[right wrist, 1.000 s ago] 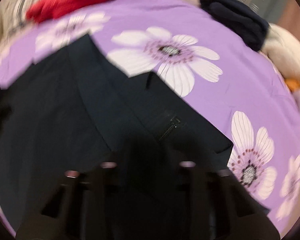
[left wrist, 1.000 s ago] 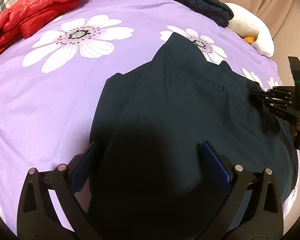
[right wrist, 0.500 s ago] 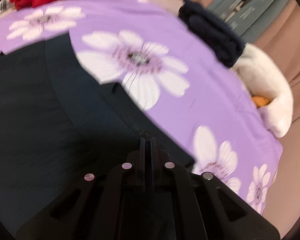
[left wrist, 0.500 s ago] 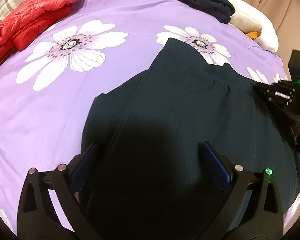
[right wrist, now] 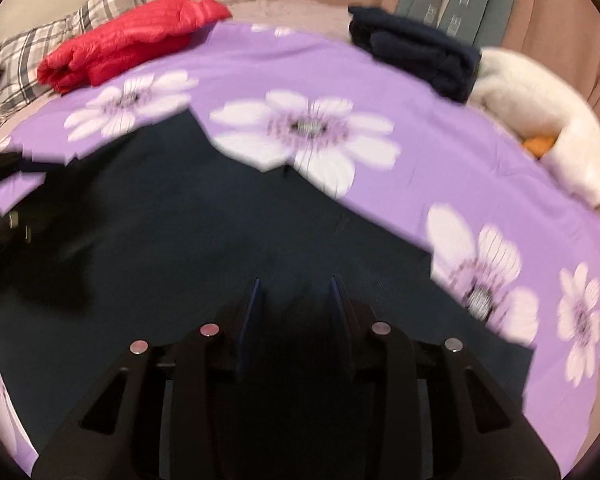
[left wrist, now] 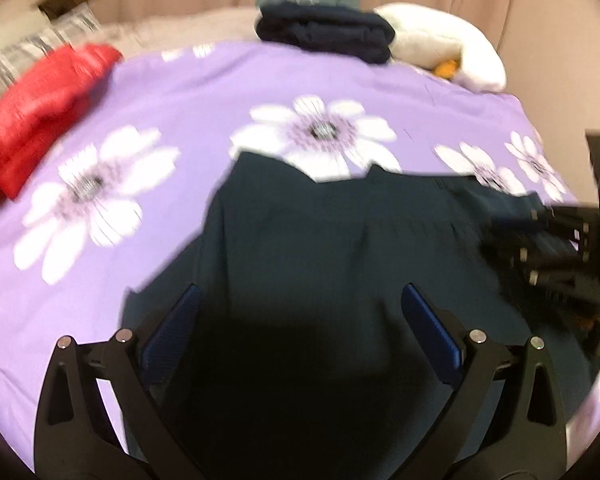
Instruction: Fold large clothes
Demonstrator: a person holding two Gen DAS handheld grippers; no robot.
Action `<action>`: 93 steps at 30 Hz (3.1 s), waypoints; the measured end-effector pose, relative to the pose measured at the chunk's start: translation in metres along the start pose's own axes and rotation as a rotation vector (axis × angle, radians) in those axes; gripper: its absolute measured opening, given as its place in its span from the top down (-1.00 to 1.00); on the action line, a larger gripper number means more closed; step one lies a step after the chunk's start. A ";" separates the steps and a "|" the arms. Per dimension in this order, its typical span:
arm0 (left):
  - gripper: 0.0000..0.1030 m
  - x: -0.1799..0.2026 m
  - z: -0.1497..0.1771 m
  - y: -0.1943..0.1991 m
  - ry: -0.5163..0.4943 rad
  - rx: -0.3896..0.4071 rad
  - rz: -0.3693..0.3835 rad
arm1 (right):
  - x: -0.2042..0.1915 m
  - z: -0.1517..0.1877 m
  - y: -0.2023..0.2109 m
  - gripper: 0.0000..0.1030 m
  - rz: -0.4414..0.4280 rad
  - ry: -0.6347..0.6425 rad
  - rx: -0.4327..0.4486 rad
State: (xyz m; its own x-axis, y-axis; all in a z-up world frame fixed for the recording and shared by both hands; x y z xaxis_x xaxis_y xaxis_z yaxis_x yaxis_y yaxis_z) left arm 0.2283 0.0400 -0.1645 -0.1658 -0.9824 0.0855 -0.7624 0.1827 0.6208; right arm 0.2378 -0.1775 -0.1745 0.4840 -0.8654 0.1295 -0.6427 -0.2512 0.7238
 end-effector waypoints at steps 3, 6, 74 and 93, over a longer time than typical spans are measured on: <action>-0.95 -0.001 -0.007 -0.013 0.042 -0.028 0.048 | 0.008 0.013 -0.019 0.31 0.038 -0.025 -0.052; -0.95 0.013 -0.012 -0.016 -0.055 0.013 0.022 | 0.018 0.012 -0.029 0.31 0.058 -0.083 -0.029; -0.96 0.013 0.091 0.127 0.042 -0.038 0.006 | -0.001 0.156 0.201 -0.11 0.215 -0.538 0.149; -0.96 0.056 0.127 0.092 -0.112 -0.068 0.023 | -0.064 0.154 0.134 -0.15 0.122 -0.411 0.070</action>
State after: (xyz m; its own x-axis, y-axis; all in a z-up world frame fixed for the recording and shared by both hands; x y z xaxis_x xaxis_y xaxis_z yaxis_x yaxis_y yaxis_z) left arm 0.0700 0.0061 -0.2015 -0.2541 -0.9671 0.0154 -0.7138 0.1982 0.6717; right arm 0.0292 -0.2225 -0.1897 0.1343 -0.9877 -0.0796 -0.7260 -0.1528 0.6705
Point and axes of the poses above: each gripper's, at about its wrist camera, not at the fingertips, and y roughly against the way its jaws point, x to its right, z to its underside, the point moved 1 cm from there along -y, roughly the way its jaws point, and after that the axes turned 9 degrees about x, right-handed, at the moved point
